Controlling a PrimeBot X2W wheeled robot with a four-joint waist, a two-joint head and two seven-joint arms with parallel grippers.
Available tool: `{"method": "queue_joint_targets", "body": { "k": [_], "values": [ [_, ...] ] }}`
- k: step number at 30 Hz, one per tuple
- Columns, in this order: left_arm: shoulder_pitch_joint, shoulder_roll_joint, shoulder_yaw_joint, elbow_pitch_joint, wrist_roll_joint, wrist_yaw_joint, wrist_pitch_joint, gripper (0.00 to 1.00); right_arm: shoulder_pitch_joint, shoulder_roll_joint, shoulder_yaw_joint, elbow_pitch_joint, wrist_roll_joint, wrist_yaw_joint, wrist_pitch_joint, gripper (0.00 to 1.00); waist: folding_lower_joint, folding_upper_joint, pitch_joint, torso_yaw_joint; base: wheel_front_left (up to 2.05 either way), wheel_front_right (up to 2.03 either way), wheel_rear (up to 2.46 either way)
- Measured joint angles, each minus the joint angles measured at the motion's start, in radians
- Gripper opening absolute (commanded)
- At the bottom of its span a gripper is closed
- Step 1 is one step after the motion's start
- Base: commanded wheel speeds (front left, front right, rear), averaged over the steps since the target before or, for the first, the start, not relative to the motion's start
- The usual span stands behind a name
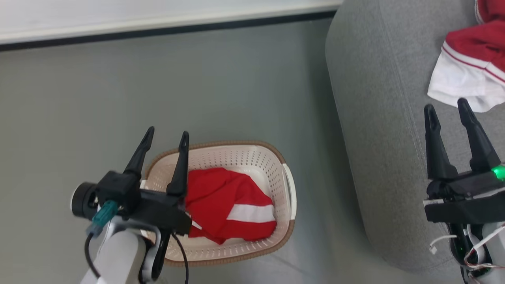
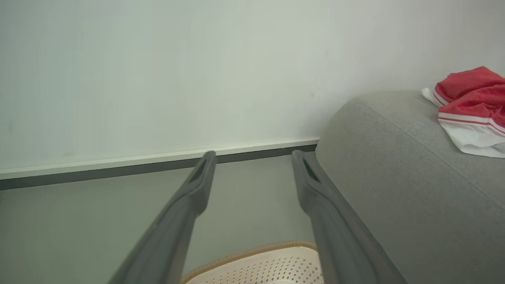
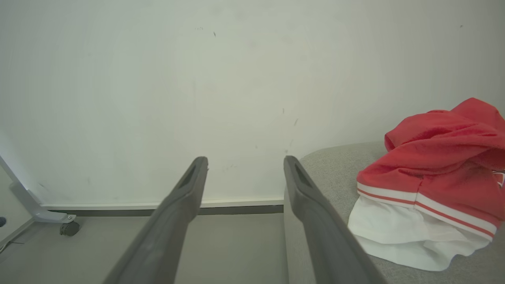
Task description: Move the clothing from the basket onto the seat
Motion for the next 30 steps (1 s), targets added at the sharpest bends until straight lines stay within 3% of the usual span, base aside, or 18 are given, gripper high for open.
{"method": "queue_joint_targets", "body": {
  "k": [30],
  "values": [
    [-0.311,-0.033,-0.079,0.471,0.040,-0.072,0.171,1.00,-0.224,0.095,0.018,-0.143,-0.059,0.057,0.000,1.00,-0.0001,0.0000,0.390,-0.112,0.00,0.00,0.00]
  ]
}}
